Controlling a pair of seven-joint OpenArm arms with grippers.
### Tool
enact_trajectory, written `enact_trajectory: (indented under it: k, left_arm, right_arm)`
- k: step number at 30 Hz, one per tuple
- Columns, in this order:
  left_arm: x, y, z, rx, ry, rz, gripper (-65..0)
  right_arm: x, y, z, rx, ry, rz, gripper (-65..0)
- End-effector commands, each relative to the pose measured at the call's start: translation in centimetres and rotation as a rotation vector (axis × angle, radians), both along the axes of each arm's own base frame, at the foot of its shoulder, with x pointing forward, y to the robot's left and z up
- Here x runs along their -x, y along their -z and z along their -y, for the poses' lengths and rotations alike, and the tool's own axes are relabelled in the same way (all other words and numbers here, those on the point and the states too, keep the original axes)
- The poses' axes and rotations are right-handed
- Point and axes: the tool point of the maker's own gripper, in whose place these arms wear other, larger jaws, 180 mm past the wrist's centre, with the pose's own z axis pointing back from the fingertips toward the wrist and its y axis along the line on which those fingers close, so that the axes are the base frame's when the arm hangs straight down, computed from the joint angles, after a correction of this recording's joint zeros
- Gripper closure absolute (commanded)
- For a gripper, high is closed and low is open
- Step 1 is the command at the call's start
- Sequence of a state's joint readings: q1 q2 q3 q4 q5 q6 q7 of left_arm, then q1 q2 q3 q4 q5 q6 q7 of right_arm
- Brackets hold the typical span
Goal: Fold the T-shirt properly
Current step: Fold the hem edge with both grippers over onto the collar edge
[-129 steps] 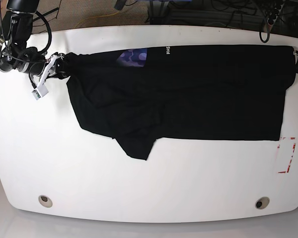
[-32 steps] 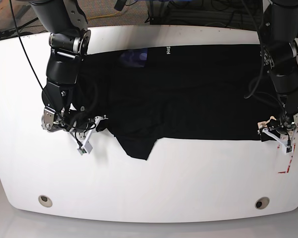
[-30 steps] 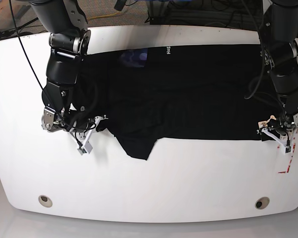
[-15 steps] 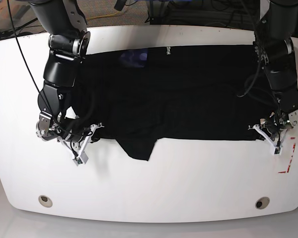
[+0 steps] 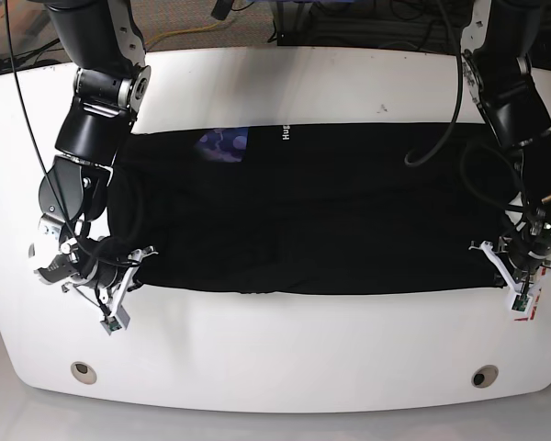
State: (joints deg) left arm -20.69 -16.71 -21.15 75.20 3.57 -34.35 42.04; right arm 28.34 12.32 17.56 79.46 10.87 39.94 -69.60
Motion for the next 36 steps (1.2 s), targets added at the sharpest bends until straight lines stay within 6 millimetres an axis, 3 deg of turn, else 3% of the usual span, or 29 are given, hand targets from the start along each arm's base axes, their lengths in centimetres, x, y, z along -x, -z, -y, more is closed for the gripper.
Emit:
enact_trajectory:
  k: [1,10,16,25,28,32,35,36]
  left_arm:
    - [-0.8,-4.0,0.7,-0.046,0.035,0.101,0.0]
    - [3.6,-3.0,0.9,-0.142,0.075,0.040,0.0]
    - [7.0,-1.1,-0.3,-0.167,0.056,-0.023,0.0]
    - [12.0,2.1,-1.5,-0.194,0.023,-0.153,-0.4]
    - [13.5,3.5,-1.6,-0.196,0.025,-0.207,-0.6]
    - [15.5,5.2,-1.7,-0.195,0.028,-0.273,-0.7]
    - [16.4,6.1,-1.3,-0.197,0.046,-0.305,-7.4]
    - [16.7,6.5,-1.0,-0.198,0.060,-0.318,-12.9]
  right_arm:
    - [-0.6,-3.2,0.6,0.035,0.002,0.089,0.0]
    - [2.7,-4.0,0.9,0.138,0.000,0.105,0.0]
    - [5.7,-2.6,0.6,0.174,-0.012,0.085,0.0]
    - [10.3,1.8,0.0,0.091,-0.027,-0.021,0.0]
    - [11.4,2.9,0.2,0.089,-0.023,-0.050,-10.6]
    - [12.3,3.7,0.1,0.077,-0.026,-0.059,-30.3]
    - [12.6,3.9,0.0,0.074,-0.030,-0.065,-41.7]
    - [12.7,3.7,-0.1,0.065,-0.031,-0.065,-45.0]
